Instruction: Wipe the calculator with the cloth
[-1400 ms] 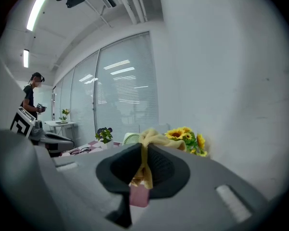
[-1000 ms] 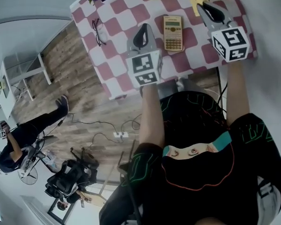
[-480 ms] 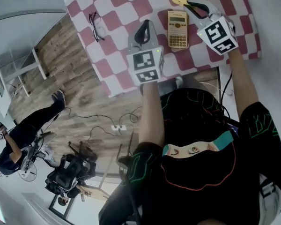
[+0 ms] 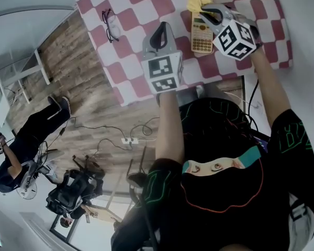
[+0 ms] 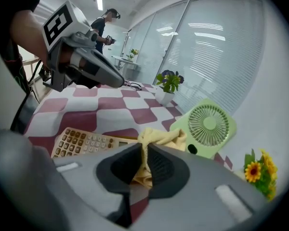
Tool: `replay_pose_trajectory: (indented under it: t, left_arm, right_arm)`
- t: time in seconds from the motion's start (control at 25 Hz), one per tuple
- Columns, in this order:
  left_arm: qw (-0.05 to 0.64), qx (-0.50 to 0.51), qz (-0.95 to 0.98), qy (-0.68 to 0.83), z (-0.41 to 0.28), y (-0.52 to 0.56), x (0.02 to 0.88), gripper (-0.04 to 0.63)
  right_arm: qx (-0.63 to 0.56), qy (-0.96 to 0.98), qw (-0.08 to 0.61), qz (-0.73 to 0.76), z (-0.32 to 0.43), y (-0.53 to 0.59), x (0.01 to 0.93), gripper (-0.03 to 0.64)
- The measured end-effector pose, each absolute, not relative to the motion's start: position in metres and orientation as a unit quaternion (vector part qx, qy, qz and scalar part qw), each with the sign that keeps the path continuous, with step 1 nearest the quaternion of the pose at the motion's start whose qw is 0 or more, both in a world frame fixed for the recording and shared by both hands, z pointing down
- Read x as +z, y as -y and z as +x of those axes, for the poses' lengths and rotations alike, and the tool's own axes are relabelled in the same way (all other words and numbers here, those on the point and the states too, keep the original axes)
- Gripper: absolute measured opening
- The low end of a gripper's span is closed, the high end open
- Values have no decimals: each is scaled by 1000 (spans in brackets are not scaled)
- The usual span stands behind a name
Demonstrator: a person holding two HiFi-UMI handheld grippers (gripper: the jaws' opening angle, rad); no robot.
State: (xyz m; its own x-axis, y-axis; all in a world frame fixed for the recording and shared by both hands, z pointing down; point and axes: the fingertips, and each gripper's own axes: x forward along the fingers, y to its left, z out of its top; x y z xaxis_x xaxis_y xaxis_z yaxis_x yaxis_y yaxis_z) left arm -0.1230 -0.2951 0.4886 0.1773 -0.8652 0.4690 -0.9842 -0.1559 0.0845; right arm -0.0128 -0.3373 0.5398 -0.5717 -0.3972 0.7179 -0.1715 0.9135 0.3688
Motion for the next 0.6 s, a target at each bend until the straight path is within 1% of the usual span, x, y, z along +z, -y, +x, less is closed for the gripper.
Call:
replay_pose_trajectory:
  t: [0.2, 0.6]
  left_arm:
    - [181, 140, 746, 626, -123, 295, 484, 10]
    - [186, 134, 742, 629, -121, 284, 485, 11]
  right_arm:
    - [-128, 875, 442, 149, -14, 328, 547, 37]
    - [-124, 880, 444, 116, -14, 305, 548, 37]
